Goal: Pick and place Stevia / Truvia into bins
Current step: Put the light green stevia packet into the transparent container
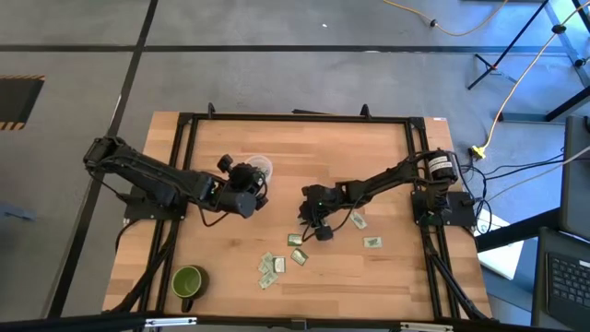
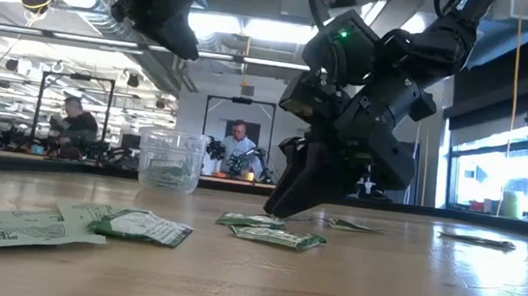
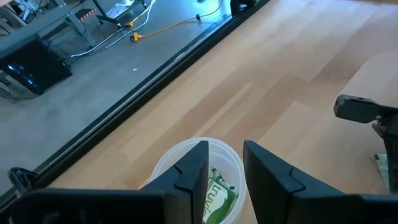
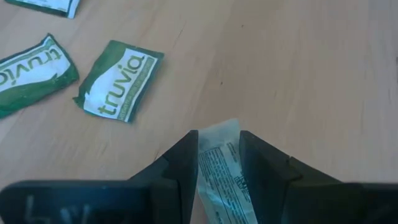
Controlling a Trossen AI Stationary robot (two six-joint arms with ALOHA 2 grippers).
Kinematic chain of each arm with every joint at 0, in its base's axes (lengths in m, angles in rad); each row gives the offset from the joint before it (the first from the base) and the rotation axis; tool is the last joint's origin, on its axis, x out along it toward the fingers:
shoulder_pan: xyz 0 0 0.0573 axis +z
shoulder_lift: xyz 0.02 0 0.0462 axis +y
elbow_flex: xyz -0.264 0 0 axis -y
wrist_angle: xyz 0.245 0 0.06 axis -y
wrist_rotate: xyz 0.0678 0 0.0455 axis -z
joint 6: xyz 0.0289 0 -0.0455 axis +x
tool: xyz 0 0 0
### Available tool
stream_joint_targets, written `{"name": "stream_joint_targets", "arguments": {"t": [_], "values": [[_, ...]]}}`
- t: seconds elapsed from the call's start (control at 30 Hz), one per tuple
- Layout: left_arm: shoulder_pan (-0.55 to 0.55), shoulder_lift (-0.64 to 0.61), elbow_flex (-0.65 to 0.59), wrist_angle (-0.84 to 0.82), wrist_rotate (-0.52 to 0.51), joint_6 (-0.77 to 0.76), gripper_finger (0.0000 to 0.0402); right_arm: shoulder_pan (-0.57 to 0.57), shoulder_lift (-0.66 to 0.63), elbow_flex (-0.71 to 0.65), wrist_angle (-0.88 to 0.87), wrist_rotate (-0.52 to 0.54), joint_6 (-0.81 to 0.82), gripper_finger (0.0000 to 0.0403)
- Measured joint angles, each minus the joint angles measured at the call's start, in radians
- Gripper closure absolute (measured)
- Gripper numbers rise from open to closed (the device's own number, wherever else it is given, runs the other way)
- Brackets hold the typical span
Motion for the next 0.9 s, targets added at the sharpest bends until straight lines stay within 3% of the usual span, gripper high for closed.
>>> {"name": "stream_joint_targets", "arguments": {"t": [0.2, 0.57, 0.9], "values": [[0.000, 0.000, 0.000, 0.000, 0.000, 0.001, 0.0306, 0.000, 0.000, 0.000, -0.009, 0.000, 0.002, 0.0289], [0.001, 0.000, 0.000, 0.000, -0.002, 0.010, 0.0306, 0.000, 0.002, 0.000, -0.011, 0.000, 0.005, 0.0353], [0.001, 0.000, 0.000, 0.000, -0.004, 0.010, 0.0306, 0.000, -0.021, 0.006, -0.036, 0.001, 0.001, 0.0375]]}}
